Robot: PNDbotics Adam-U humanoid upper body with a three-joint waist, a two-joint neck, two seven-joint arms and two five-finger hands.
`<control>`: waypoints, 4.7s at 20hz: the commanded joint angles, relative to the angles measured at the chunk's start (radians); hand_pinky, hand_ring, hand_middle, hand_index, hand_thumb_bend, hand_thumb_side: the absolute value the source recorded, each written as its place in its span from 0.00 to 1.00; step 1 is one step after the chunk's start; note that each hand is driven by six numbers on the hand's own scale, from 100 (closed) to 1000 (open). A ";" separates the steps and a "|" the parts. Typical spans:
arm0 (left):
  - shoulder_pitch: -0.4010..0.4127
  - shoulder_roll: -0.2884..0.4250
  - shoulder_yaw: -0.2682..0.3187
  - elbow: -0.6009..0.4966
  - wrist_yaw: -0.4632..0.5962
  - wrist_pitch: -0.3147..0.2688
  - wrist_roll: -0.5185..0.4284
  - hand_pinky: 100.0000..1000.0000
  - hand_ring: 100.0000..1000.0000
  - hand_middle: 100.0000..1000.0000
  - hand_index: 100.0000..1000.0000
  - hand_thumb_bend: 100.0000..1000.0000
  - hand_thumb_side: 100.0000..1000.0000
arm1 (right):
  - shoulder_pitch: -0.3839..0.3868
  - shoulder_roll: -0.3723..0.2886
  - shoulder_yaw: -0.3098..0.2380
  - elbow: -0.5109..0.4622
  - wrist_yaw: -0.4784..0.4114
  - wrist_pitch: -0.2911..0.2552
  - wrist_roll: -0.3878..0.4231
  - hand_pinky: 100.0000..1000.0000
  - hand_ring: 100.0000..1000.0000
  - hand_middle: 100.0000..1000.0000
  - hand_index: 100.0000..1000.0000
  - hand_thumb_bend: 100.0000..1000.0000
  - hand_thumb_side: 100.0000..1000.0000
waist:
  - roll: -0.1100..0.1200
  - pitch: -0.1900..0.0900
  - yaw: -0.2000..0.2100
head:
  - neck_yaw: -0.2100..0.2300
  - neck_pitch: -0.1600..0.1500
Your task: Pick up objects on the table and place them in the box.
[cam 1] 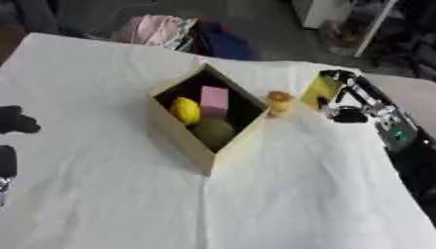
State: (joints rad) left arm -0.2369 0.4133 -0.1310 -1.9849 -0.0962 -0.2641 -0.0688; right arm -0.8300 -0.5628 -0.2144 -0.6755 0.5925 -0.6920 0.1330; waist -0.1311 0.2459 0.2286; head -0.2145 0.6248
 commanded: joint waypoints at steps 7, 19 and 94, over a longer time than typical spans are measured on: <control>0.003 0.006 0.007 -0.015 0.015 0.003 -0.005 0.76 0.65 0.61 0.81 0.00 0.51 | -0.077 -0.016 0.049 -0.214 -0.263 -0.038 0.237 0.42 0.40 0.50 0.84 0.00 0.20 | 0.008 -0.034 0.000 | -0.009 0.003; -0.002 0.002 0.005 -0.015 0.025 -0.004 -0.010 0.75 0.64 0.61 0.81 0.00 0.52 | -0.106 0.115 0.186 -0.328 -0.344 -0.098 0.577 0.49 0.45 0.57 0.88 0.00 0.12 | 0.019 -0.033 0.006 | -0.022 0.000; -0.006 -0.001 0.007 -0.015 0.015 -0.021 -0.021 0.75 0.64 0.60 0.81 0.00 0.52 | -0.058 0.130 0.067 -0.019 0.395 -0.030 0.078 0.73 0.72 0.75 0.90 0.00 0.12 | 0.025 -0.007 0.011 | -0.025 -0.031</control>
State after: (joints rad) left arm -0.2304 0.4040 -0.1259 -1.9849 -0.0802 -0.2812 -0.0882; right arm -0.8719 -0.4261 -0.1469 -0.6911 0.9762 -0.7242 0.2214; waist -0.1302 0.2457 0.2380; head -0.2345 0.6054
